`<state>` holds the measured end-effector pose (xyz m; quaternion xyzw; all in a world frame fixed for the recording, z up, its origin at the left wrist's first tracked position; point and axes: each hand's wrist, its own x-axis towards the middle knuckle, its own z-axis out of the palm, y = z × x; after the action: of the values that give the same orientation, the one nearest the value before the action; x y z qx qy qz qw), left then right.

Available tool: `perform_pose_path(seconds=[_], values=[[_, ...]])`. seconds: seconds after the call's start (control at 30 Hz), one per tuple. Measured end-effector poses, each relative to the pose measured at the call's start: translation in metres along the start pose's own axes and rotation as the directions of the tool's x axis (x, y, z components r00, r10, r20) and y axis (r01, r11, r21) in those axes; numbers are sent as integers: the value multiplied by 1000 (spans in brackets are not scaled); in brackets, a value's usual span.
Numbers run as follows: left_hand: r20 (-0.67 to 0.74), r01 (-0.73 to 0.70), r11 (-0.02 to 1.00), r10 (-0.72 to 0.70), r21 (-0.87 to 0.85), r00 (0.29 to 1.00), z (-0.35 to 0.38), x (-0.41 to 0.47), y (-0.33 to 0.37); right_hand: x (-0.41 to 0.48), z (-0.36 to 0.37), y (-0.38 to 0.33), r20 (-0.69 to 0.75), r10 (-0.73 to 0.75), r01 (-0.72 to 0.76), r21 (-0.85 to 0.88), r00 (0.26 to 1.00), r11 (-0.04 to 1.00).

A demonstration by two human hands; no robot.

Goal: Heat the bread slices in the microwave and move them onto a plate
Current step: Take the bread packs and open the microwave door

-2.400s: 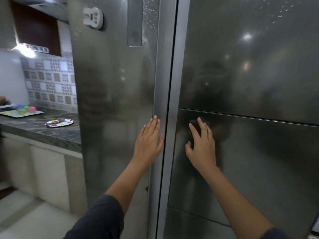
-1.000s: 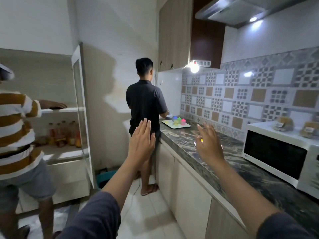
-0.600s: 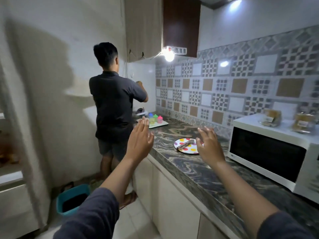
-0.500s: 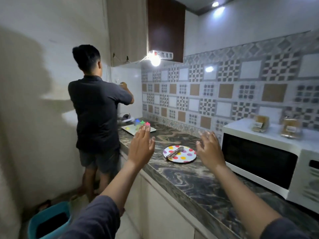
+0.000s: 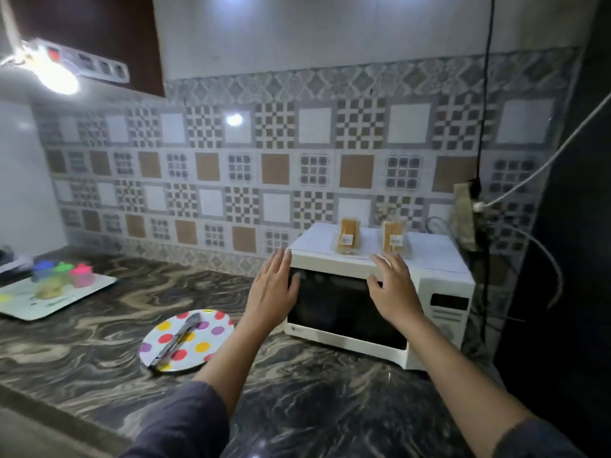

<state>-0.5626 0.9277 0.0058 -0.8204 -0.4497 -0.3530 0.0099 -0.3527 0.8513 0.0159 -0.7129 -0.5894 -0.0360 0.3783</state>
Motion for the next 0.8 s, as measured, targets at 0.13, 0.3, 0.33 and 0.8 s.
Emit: perform_pose_path(seconds=[0.13,0.3,0.33,0.8], values=[[47,0,991,6,-135,999,65,37,40,29,-13,63,-53,42,-46,-86,998,995],[231,-17,950,93,-313,968,148,44,92,44,-25,134,-114,160,-175,-140,981,974],[276,-6,938,109,-348,955,163,41,101,44,-25,145,-119,179,-194,-134,977,972],[464,297,748,15,-593,886,261,23,149,43,-5,189,-272,116,-139,-67,955,988]])
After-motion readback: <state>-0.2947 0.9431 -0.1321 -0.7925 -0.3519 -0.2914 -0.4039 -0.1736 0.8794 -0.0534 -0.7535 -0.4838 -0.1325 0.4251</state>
